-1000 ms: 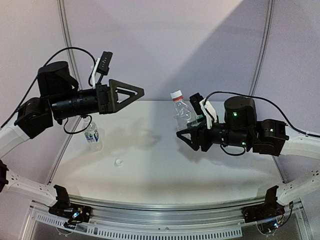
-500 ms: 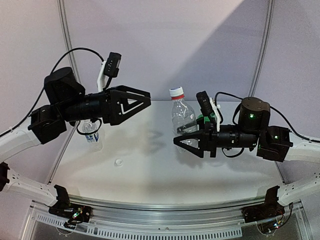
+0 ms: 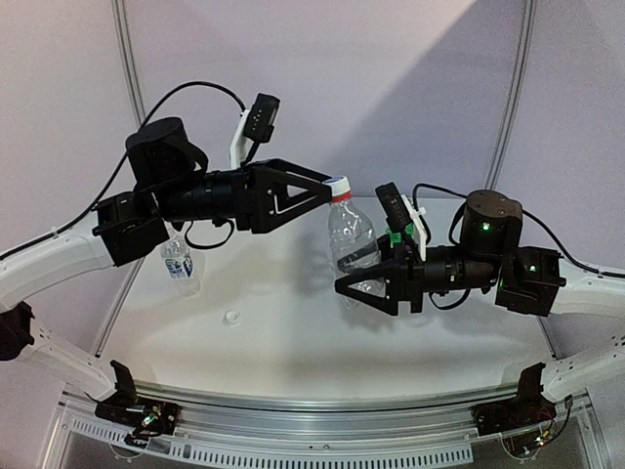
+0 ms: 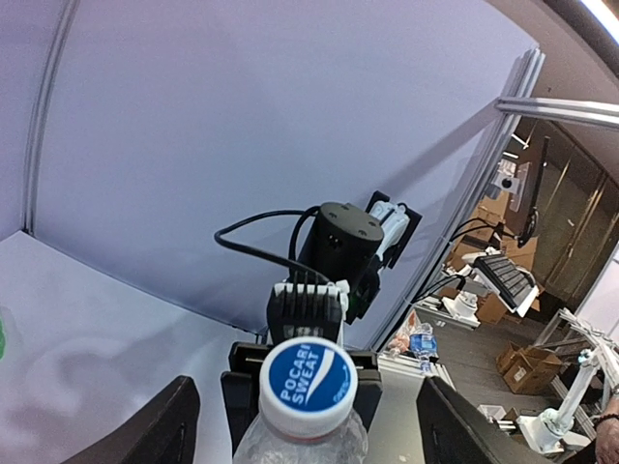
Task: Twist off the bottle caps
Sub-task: Unscrew the bottle cap from the plastic bottle.
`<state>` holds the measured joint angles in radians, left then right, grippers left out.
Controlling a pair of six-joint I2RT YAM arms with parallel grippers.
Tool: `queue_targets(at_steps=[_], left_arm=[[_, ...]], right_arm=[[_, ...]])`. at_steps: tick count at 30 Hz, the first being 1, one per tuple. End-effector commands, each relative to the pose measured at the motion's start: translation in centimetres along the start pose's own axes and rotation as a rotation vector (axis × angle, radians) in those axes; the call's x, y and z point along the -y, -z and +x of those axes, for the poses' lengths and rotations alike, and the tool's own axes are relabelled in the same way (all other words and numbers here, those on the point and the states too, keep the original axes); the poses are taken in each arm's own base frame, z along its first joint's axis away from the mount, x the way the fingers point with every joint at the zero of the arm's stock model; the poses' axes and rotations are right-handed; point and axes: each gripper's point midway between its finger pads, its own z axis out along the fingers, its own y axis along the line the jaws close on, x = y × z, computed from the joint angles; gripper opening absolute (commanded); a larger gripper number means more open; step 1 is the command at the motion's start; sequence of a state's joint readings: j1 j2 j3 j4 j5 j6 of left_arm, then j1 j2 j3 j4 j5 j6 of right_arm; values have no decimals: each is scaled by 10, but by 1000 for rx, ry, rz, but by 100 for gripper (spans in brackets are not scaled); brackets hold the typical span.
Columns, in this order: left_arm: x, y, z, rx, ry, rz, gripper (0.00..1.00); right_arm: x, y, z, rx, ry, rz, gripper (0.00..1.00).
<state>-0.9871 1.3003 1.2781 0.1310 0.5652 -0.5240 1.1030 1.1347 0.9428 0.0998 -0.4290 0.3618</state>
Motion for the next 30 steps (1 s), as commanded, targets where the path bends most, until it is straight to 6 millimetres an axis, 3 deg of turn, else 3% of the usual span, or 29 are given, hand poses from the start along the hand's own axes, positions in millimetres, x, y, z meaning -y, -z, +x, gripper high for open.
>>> queue_targets(at_steps=[1,8,13,19,22,25,30], left_arm=[[8,-5,-11,12,-33,39,77],[4,-11,-10,-5,-34,34,68],[1,-15,-5,-28,-21,39,38],[-4,-17,-2,-45,-3,24,21],[-13,-19,2,-62,18,-16,19],[-26,-21,12,-107,67,-79,17],[-63,-20,26,-152,167,-295,17]], right_arm=[[-5,-2,-8,18,6,-28,0],[-6,-3,-8,16,8,-35,0],[-6,-2,-9,16,10,-34,0],[2,-3,-12,22,19,15,0],[21,-3,-10,14,28,125,0],[56,0,-5,-20,54,317,0],[108,12,-1,-93,108,627,0]])
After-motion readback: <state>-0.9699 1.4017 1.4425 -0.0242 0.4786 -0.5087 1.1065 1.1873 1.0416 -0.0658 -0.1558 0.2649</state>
